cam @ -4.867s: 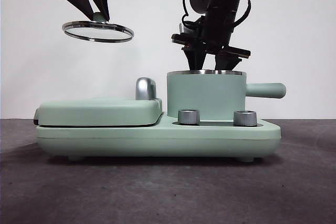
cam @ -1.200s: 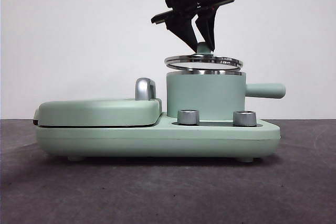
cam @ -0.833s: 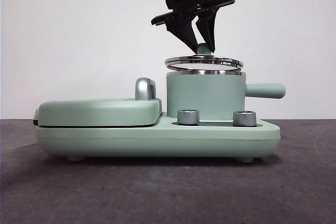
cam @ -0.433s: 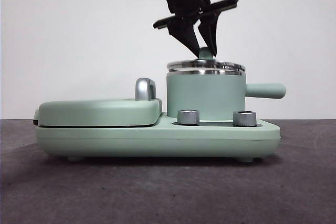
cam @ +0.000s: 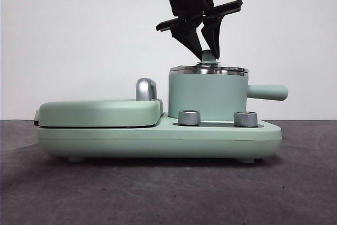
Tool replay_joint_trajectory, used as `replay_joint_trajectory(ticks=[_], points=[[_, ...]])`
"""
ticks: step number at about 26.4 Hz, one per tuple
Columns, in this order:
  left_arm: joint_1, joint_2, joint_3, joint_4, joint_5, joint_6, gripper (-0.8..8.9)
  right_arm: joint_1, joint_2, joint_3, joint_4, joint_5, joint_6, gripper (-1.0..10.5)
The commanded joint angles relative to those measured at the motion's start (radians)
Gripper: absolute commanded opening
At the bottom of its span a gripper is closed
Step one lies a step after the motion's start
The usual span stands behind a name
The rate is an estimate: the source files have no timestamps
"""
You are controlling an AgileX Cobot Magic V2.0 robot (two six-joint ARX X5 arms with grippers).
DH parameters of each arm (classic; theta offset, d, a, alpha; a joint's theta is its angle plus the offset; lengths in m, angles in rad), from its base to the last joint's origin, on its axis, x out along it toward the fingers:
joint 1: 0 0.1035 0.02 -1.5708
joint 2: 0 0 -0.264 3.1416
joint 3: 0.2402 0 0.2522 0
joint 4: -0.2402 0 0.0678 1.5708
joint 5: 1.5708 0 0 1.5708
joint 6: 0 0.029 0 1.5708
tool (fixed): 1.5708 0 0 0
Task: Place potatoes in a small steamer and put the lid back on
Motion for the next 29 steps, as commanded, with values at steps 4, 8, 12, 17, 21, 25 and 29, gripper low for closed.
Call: replay_joint_trajectory(ticks=[4,8,12,17,21,25,29], points=[[-0.017,0.045,0.044,-0.012,0.005,-0.001,2.94,0.005,0.002,0.01,-0.075,0.0,0.011,4.6],[0.004,-0.002,0.064,-0.01,0.002,-0.001,4.37,0.005,0.002,0.01,-0.075,0.0,0.011,4.6],[0.031,-0.113,0.064,-0.091,-0.001,-0.001,4.77,0.005,0.002,0.01,-0.074,0.0,0.011,4.6],[0.035,-0.311,0.063,-0.386,-0.002,-0.006,4.96,0.005,0.002,0.01,-0.074,0.0,0.01,4.6],[-0.003,-0.542,-0.076,-0.439,-0.002,-0.017,4.94,0.005,0.002,0.01,-0.074,-0.001,0.007,4.6],[-0.045,-0.738,-0.293,-0.429,-0.002,-0.019,4.94,0.005,0.002,0.01,-0.075,0.0,0.002,4.6],[-0.071,-0.951,-0.583,-0.372,-0.003,-0.071,4.94,0.005,0.002,0.01,-0.075,-0.001,0.003,4.6]])
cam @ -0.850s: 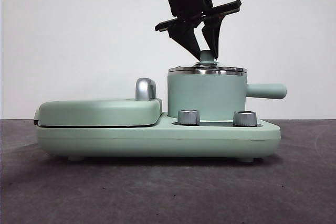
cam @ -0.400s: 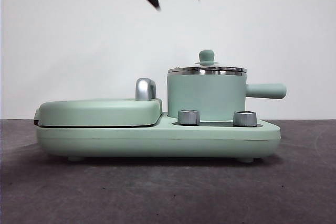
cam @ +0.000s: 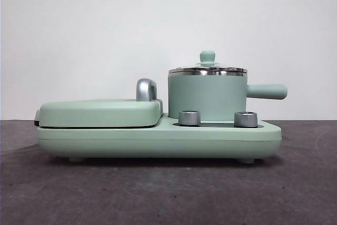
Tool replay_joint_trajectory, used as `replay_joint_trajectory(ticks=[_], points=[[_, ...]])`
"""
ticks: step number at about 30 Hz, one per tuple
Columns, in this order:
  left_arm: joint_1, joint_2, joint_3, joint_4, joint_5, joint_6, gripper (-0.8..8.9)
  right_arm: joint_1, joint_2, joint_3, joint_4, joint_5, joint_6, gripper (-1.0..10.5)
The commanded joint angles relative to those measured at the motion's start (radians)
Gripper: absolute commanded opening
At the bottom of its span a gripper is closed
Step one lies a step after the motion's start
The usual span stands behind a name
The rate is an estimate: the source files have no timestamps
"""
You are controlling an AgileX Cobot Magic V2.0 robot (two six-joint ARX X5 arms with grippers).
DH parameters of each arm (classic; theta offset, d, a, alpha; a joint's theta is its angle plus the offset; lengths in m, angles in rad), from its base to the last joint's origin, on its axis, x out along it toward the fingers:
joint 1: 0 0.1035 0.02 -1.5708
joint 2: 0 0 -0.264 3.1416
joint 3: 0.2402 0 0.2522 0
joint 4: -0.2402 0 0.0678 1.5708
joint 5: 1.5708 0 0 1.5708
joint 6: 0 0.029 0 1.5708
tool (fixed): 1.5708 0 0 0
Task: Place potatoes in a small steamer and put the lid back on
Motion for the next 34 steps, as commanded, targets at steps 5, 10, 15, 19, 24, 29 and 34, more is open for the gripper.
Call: replay_joint_trajectory(ticks=[5,10,15,19,24,29,34], points=[[-0.015,-0.406,-0.56,0.203,-0.033,-0.135,4.94,0.005,0.002,0.007,-0.074,-0.001,0.0,4.6],[-0.014,-0.721,-0.891,0.397,-0.052,-0.189,4.94,0.005,0.002,-0.069,-0.008,-0.031,-0.01,4.6],[-0.014,-0.919,-1.028,0.432,-0.054,-0.212,3.95,0.005,0.002,-0.167,0.121,-0.075,-0.014,4.6],[-0.014,-0.984,-1.034,0.425,-0.055,-0.217,0.05,0.005,0.003,-0.196,0.198,-0.111,-0.024,3.1],[-0.015,-0.996,-1.033,0.445,-0.061,-0.232,0.29,0.005,0.003,-0.195,0.203,-0.11,-0.034,0.2],[-0.014,-0.998,-1.033,0.446,-0.061,-0.232,0.28,0.005,0.003,-0.193,0.205,-0.106,-0.034,0.2],[-0.014,-0.999,-1.036,0.452,-0.061,-0.232,0.28,0.005,0.003,-0.193,0.205,-0.106,-0.034,0.2]])
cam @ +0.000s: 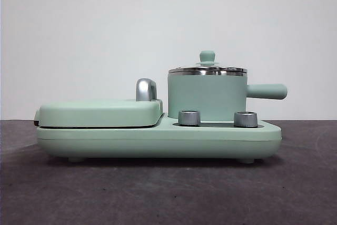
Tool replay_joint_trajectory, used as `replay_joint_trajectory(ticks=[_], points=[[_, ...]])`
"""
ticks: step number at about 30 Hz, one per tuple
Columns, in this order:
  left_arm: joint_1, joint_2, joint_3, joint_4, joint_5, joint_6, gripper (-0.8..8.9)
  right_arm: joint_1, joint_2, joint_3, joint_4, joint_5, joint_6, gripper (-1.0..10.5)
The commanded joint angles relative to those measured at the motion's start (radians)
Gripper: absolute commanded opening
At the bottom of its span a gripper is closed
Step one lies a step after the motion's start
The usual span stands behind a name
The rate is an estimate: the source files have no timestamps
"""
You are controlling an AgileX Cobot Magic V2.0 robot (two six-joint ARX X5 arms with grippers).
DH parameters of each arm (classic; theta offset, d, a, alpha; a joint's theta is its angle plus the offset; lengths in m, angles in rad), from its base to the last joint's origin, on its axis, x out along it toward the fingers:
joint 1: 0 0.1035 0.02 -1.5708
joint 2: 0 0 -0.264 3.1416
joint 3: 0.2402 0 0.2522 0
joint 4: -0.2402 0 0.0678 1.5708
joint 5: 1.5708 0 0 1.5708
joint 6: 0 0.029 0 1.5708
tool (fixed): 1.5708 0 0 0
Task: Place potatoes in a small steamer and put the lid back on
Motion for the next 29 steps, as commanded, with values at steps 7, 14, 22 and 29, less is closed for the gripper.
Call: replay_joint_trajectory(ticks=[7,14,22,29], points=[[0.201,-0.06,-0.174,0.211,0.094,0.008,0.28,0.005,0.003,0.012,0.007,0.0,-0.005,0.2],[0.581,-0.256,-0.531,0.502,0.055,0.277,0.28,0.005,0.003,0.012,0.007,0.0,-0.005,0.2],[0.703,-0.385,-0.818,0.711,0.037,0.282,0.28,0.005,0.003,0.012,0.007,0.001,-0.005,0.2],[0.704,-0.396,-0.883,0.782,0.037,0.282,0.28,0.005,0.003,0.012,0.007,0.001,-0.005,0.2]])
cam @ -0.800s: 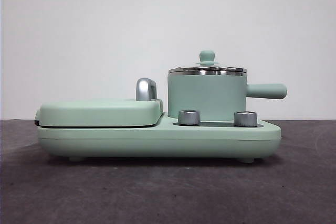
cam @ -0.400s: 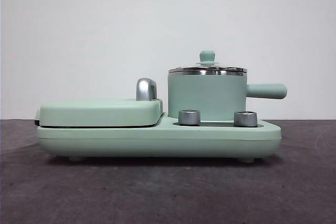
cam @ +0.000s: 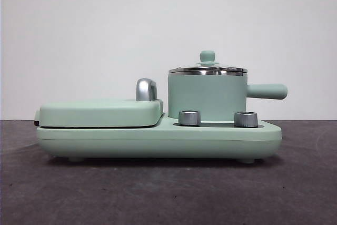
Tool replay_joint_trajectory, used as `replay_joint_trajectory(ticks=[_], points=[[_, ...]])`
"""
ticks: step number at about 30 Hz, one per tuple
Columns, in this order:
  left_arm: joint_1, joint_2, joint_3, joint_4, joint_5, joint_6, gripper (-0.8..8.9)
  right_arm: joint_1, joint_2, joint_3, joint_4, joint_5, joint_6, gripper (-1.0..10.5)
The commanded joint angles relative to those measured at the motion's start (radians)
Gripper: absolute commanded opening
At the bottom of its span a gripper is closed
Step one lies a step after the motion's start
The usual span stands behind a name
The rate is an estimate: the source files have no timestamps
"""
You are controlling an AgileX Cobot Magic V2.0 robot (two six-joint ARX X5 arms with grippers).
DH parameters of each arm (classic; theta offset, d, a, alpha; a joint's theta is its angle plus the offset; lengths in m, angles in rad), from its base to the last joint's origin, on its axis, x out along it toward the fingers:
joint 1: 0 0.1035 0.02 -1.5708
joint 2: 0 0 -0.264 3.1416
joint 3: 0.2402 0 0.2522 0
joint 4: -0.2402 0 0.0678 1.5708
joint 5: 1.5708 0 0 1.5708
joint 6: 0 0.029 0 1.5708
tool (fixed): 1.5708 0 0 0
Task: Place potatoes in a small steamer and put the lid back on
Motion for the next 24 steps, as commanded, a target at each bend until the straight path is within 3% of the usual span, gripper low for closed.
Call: replay_joint_trajectory(ticks=[1,18,21,24], points=[[0.001,-0.003,-0.02,0.014,0.001,0.017,0.28,0.005,0.003,0.012,0.007,0.001,-0.005,0.2],[0.001,-0.002,-0.02,0.016,0.002,0.017,0.28,0.002,-0.01,-0.001,0.029,0.002,-0.005,0.2],[0.001,-0.002,-0.02,0.015,0.002,0.017,0.28,-0.079,-0.056,-0.089,0.159,-0.031,-0.006,0.2],[0.001,-0.002,-0.02,0.016,0.002,0.017,0.28,-0.203,-0.136,-0.275,0.453,-0.052,-0.028,0.2]])
